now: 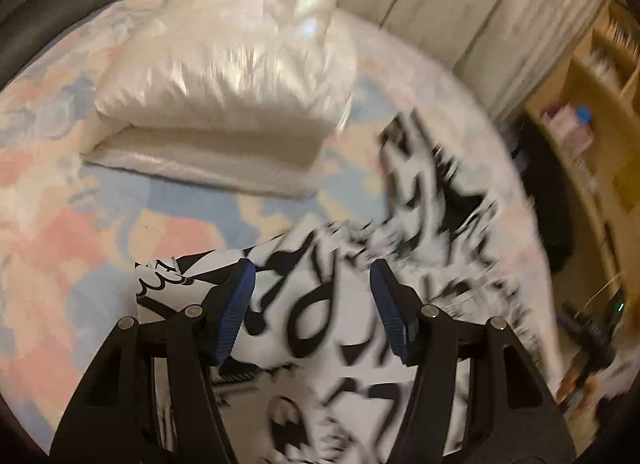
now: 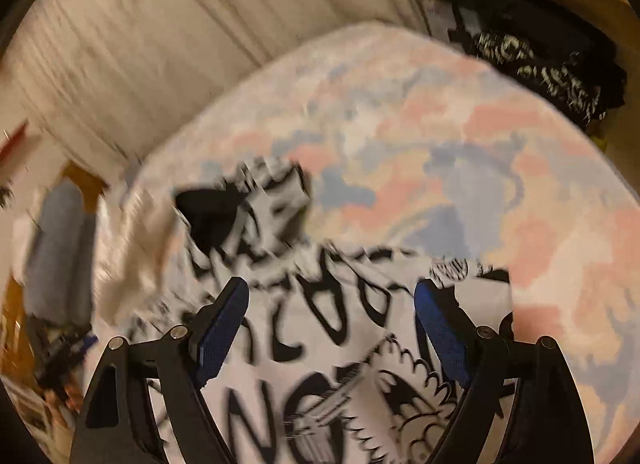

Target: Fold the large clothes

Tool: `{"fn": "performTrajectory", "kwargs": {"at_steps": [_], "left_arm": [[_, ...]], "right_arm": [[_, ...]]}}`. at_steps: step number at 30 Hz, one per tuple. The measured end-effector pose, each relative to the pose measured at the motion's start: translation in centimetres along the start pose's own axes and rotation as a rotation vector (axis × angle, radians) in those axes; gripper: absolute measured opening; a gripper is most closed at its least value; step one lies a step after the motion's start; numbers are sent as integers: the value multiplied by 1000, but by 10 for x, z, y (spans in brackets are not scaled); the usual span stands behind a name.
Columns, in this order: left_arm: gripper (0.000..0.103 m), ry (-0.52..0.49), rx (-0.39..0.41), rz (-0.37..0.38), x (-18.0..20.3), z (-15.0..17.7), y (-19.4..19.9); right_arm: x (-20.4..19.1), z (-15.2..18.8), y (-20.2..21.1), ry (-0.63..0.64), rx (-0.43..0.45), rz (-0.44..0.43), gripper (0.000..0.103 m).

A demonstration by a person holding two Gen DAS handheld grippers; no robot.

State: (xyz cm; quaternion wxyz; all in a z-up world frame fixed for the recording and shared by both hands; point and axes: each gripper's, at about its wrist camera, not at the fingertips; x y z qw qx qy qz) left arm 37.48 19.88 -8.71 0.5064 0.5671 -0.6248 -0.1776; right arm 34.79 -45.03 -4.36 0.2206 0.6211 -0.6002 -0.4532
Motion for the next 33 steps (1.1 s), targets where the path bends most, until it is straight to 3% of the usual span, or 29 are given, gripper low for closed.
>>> {"fn": "performTrajectory", "kwargs": {"at_steps": [9, 11, 12, 13, 14, 15, 16, 22, 24, 28, 30, 33], "left_arm": [[57, -203, -116, -87, -2, 23, -76], [56, -218, -124, -94, -4, 28, -87], [50, -218, -119, -88, -5, 29, -90], [37, -215, -114, -82, -5, 29, -92], [31, -211, -107, -67, -5, 29, -92], [15, -212, -91, -75, -2, 30, -90], [9, -228, -52, -109, 1, 31, -86], [4, -298, 93, -75, 31, 30, -48], [4, -312, 120, -90, 39, 27, -47], [5, -285, 87, -175, 32, 23, -84], [5, -250, 50, -180, 21, 26, -104], [7, -220, 52, -157, 10, 29, -111]], "right_arm": [[-5, -2, -116, 204, -139, 113, 82], [-6, -1, -137, 217, -179, 88, 70], [-6, 2, -146, 228, -188, 88, 59], [-10, 3, -151, 247, -172, 96, 50], [-14, 8, -151, 266, -151, 109, 31], [-17, 14, -150, 278, -137, 118, 19], [-17, 12, -148, 265, -121, 105, 9], [-11, 23, -78, 187, 103, 109, 6], [-15, 15, -74, 187, 143, 125, 6], [-13, 6, -100, 179, 75, 201, 6], [-5, 8, -130, 154, -13, 222, 6], [1, 14, -142, 148, -30, 230, 7]]}}
Point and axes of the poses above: each gripper's, at about its wrist camera, not at the fingertips, and y roughly against the way its jaws point, x to its right, z to its underside, and after that the axes turned 5 degrees about y, right-handed
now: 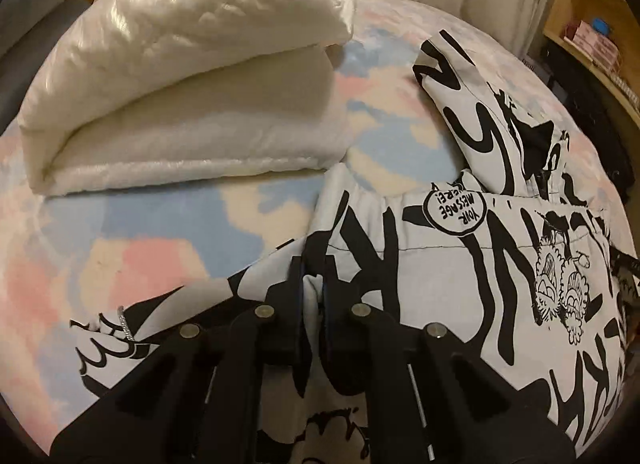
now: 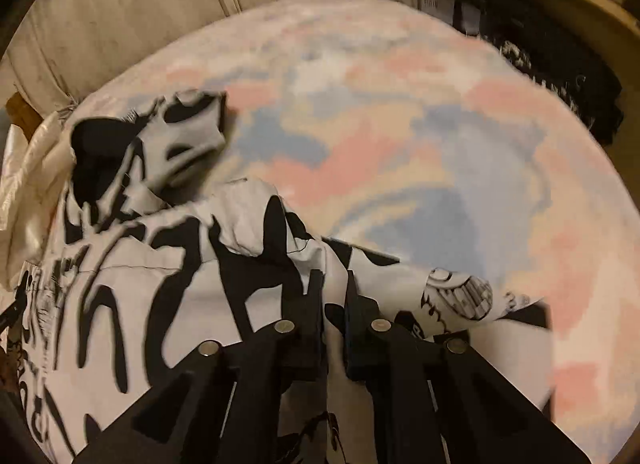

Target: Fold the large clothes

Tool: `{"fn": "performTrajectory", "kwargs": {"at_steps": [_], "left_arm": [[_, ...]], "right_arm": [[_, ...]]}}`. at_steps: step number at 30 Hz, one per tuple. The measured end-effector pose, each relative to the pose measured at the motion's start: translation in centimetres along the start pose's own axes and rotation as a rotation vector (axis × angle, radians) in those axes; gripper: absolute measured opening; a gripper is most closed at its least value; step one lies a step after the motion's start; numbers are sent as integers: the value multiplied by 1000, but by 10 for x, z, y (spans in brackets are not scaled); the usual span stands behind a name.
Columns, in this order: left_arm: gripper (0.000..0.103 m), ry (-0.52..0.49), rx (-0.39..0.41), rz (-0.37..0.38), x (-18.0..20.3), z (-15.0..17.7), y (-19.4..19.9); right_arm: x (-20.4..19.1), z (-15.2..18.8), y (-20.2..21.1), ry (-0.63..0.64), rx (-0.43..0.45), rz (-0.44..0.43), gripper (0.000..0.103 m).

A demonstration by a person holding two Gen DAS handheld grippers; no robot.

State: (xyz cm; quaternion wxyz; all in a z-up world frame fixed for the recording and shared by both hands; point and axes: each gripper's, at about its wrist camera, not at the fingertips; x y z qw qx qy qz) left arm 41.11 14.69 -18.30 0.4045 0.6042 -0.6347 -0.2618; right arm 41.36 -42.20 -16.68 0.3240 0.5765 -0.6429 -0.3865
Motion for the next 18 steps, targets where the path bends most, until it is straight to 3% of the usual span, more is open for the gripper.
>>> {"fn": "performTrajectory", "kwargs": {"at_steps": [3, 5, 7, 11, 15, 18], "left_arm": [[10, 12, 3, 7, -3, 0, 5], [10, 10, 13, -6, -2, 1, 12], [10, -1, 37, -17, -2, 4, 27], [10, -17, 92, -8, 14, 8, 60], [10, -45, 108, 18, 48, 9, 75], [10, -84, 120, 92, 85, 14, 80]], "right_arm": [[-4, -5, -2, 18, -17, 35, 19], [-3, -2, 10, 20, -25, 53, 37], [0, 0, 33, 16, 5, 52, 45], [-18, 2, 80, 46, 80, -14, 47], [-73, 0, 102, 143, 100, -111, 47], [-124, 3, 102, 208, 94, -199, 47]]}}
Point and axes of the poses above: each gripper's, at about its wrist camera, not at the fingertips, and y roughly against the way its jaws point, x to its right, z to its underside, and after that the axes turned 5 degrees about y, right-handed
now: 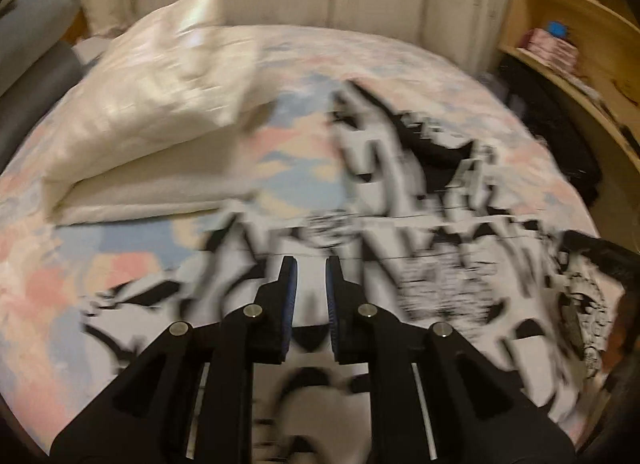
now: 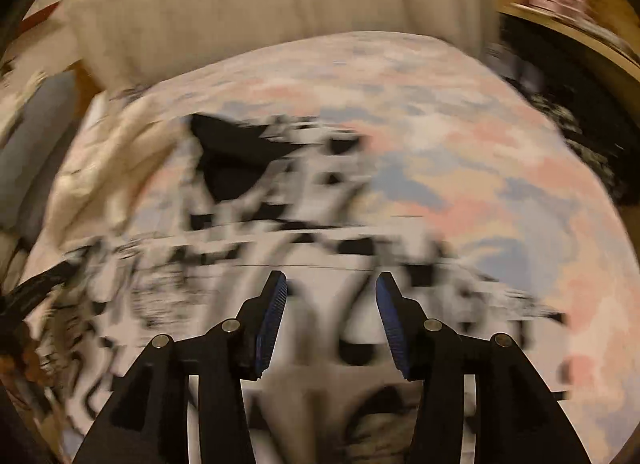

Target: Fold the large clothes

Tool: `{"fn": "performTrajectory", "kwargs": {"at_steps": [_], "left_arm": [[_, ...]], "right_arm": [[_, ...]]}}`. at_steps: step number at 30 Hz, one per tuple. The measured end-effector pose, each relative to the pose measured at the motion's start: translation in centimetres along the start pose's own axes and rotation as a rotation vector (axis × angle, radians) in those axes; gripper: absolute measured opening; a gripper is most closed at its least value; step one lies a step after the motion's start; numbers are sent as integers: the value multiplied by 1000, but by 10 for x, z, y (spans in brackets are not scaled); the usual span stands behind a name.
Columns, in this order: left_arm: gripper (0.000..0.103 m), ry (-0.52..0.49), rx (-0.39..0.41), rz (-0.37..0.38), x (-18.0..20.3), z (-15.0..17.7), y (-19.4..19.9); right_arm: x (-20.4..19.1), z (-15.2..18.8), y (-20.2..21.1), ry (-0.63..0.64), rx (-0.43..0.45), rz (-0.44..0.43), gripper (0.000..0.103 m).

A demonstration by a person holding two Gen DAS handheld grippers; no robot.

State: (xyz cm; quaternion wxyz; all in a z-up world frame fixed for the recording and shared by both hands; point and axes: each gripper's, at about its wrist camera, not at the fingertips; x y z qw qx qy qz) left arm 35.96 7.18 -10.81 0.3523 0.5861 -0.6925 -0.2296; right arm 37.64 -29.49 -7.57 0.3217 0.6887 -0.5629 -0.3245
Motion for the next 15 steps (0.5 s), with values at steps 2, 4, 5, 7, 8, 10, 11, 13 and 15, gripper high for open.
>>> {"fn": "performTrajectory", "kwargs": {"at_steps": [2, 4, 5, 7, 8, 10, 11, 13, 15], "left_arm": [[10, -21, 4, 8, 21, 1, -8], [11, -34, -3, -8, 34, 4, -21], [10, -35, -20, -34, 37, 6, -34], [10, -33, -56, -100, 33, 10, -56], [10, -20, -74, -139, 26, 12, -66], [6, 12, -85, -167, 7, 13, -82], [2, 42, -83, -133, -5, 11, -86], [1, 69, -84, -95, -15, 8, -85], [1, 46, -65, -120, -17, 6, -82]], "right_arm": [[-27, -1, -11, 36, -8, -27, 47], [-46, 1, -26, 63, -27, -25, 47], [-49, 2, -33, 67, -33, -15, 47], [-43, 6, -50, 71, -55, 41, 47], [-33, 9, -58, 65, -64, 77, 47], [-9, 15, -68, 59, -57, 109, 48], [6, 19, -68, 45, -46, 101, 49], [37, 24, -60, 20, -31, 184, 62], [63, 30, -56, 16, -41, 320, 65]]}}
Point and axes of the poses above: each gripper's, at about its wrist camera, not at the fingertips, and y roughly against the way its jaws point, x to its right, z to its underside, and after that the axes turned 5 degrees about y, right-handed
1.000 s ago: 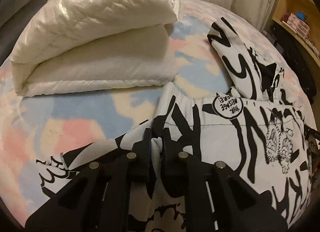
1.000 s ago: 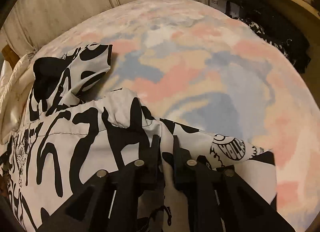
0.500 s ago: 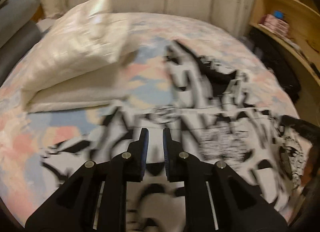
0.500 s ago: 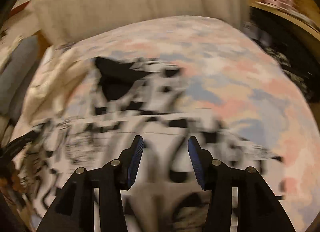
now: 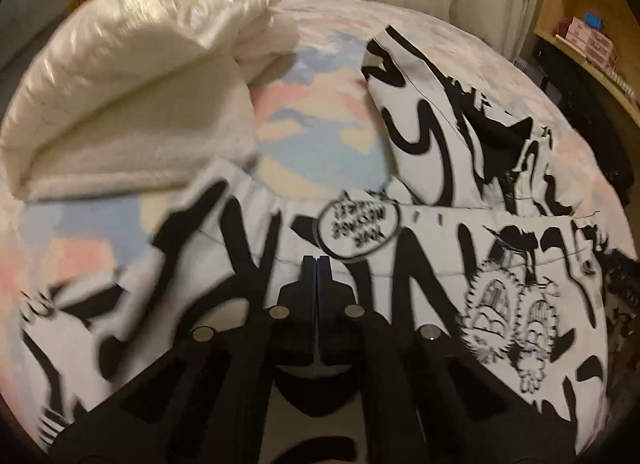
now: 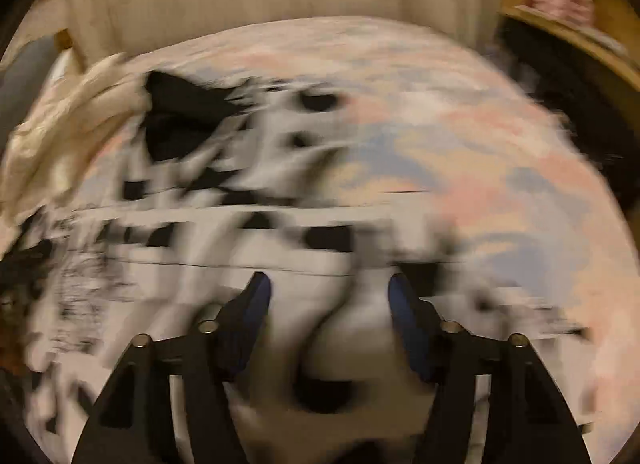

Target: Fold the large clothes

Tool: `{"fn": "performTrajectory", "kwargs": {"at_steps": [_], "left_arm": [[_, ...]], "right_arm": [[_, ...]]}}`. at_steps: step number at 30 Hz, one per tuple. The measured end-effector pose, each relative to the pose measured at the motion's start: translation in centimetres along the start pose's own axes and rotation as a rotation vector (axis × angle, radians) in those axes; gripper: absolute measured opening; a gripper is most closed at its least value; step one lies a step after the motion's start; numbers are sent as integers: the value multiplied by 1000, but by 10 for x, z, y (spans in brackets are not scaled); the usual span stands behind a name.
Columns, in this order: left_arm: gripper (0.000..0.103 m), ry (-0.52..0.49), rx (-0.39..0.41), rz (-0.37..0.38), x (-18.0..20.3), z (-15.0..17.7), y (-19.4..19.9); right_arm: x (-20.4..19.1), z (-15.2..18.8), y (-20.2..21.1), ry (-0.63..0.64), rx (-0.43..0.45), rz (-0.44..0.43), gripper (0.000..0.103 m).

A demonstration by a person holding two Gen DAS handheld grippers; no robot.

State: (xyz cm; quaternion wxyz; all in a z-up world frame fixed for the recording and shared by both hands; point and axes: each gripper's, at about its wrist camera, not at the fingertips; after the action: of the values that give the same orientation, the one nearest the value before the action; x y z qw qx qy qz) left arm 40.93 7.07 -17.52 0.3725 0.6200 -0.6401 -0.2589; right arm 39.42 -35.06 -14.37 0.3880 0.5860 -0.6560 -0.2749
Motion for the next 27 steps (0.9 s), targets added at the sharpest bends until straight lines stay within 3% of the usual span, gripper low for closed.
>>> {"fn": "performTrajectory", "kwargs": {"at_steps": [1, 3, 5, 8, 13, 24, 27], "left_arm": [[1, -6, 6, -12, -2, 0, 0], [1, -3, 1, -9, -9, -2, 2], [1, 16, -10, -5, -19, -5, 4], [2, 24, -25, -5, -30, -8, 10], [9, -22, -24, -20, -34, -1, 45], [12, -26, 46, 56, -25, 56, 159], [24, -38, 92, 35, -14, 81, 184]], "right_arm": [[20, 5, -6, -18, -17, 35, 65], [56, 14, -14, -131, -58, -64, 53], [80, 19, -10, -213, -79, -33, 58], [91, 24, 5, -244, -71, -52, 58], [78, 23, 48, -205, -33, -51, 58], [1, 44, 154, -178, 41, -205, 58], [-22, 59, 182, -153, 58, -236, 58]]}}
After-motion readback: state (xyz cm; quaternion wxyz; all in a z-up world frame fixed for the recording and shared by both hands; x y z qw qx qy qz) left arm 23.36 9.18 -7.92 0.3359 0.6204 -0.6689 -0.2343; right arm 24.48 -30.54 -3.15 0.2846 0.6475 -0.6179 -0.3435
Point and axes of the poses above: each gripper's, at about its wrist camera, not at the fingertips, and y roughly against the way its jaws point, x to its right, z to its underside, and after that the axes turned 5 degrees about y, right-handed
